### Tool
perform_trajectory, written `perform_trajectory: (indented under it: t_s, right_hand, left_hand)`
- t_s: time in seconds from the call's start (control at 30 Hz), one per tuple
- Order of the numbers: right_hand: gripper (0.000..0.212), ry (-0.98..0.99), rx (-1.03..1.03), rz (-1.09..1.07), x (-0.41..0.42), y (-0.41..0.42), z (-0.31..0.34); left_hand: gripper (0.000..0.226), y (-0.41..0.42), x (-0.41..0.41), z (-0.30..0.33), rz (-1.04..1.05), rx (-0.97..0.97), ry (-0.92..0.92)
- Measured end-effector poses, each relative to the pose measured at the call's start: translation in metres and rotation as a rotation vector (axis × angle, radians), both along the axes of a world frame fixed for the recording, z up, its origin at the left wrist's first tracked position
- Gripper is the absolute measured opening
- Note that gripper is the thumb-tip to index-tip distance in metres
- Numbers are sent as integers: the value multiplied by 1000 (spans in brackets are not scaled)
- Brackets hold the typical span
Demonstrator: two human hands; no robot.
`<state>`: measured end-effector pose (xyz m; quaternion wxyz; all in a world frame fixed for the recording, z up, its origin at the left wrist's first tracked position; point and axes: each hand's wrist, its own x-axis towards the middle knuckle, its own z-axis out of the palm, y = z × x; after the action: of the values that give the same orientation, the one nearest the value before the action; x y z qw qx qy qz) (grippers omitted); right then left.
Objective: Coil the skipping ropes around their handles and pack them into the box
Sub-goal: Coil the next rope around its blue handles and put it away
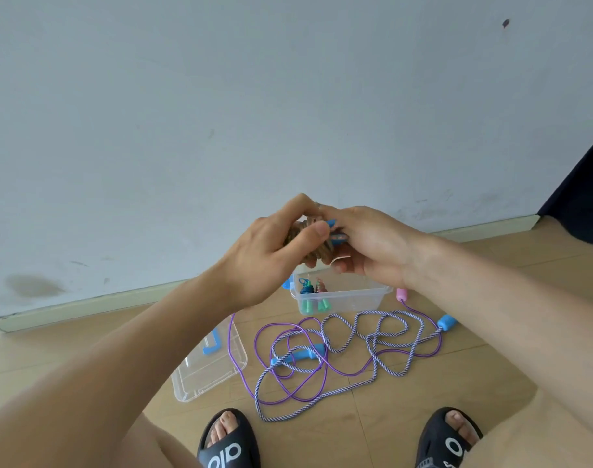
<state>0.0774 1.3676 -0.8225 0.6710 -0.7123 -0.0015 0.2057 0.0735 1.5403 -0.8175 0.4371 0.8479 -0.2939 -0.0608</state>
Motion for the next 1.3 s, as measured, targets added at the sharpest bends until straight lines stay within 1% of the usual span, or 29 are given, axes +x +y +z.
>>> perform_trajectory:
  t_s: [0.1, 0.2, 0.3, 0.43, 0.5, 0.57, 0.67, 0.77, 0.87, 0.97, 1.1, 1.3]
  right_hand:
    - [31, 81, 33, -29, -1, -1, 1]
    - [34, 121, 11, -51, -3, -1, 0]
    - [38, 149, 34, -106, -5, -4, 0]
    - [21, 122, 64, -158, -9, -6, 6]
    - [21, 111, 103, -182, -13, -8, 10]
    - [23, 43, 42, -188, -18, -9, 15]
    - [22, -150, -129, -203, -22, -10, 15]
    - [19, -263, -175, -248, -21, -8, 11]
    - [22, -242, -124, -287, -17, -5, 5]
    - [20, -144, -38, -304, -14, -9, 8]
    - [2, 8, 156, -341, -13, -17, 15]
    - [10, 56, 293, -363, -12, -20, 19]
  left_hand:
    - [17, -2, -2, 5, 10, -145, 156]
    - [25, -2, 1, 5, 11, -204, 241]
    - [29, -1, 7, 3, 57, -206, 288]
    - [28, 6, 17, 0, 91, -173, 301]
    - [29, 8, 20, -1, 105, -156, 304]
    - [30, 9, 21, 0, 122, -153, 310]
    - [30, 10, 25, 0, 137, -154, 310]
    - [28, 8, 25, -2, 128, -150, 300]
    - [26, 6, 24, -1, 110, -148, 292]
    - [25, 7, 22, 1, 85, -142, 282]
    - [24, 9, 19, 3, 61, -126, 250]
    - [21, 8, 14, 4, 32, -85, 224]
